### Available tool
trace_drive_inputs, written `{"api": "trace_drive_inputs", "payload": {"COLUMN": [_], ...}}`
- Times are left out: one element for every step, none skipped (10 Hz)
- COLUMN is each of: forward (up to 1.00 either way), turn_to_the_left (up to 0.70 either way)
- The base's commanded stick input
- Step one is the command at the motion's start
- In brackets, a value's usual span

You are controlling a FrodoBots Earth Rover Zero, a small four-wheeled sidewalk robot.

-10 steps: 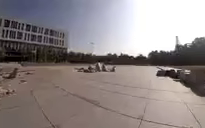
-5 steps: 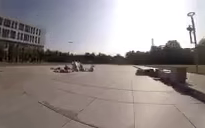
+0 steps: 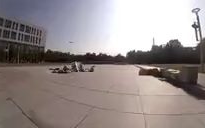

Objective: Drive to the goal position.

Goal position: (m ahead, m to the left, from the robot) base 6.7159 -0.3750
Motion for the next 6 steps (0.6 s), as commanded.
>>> {"api": "trace_drive_inputs", "payload": {"forward": [0.70,0.70,0.70,0.00,0.00,0.00], "turn_to_the_left": [-0.03,-0.01,0.01,0.00,0.00,0.00]}}
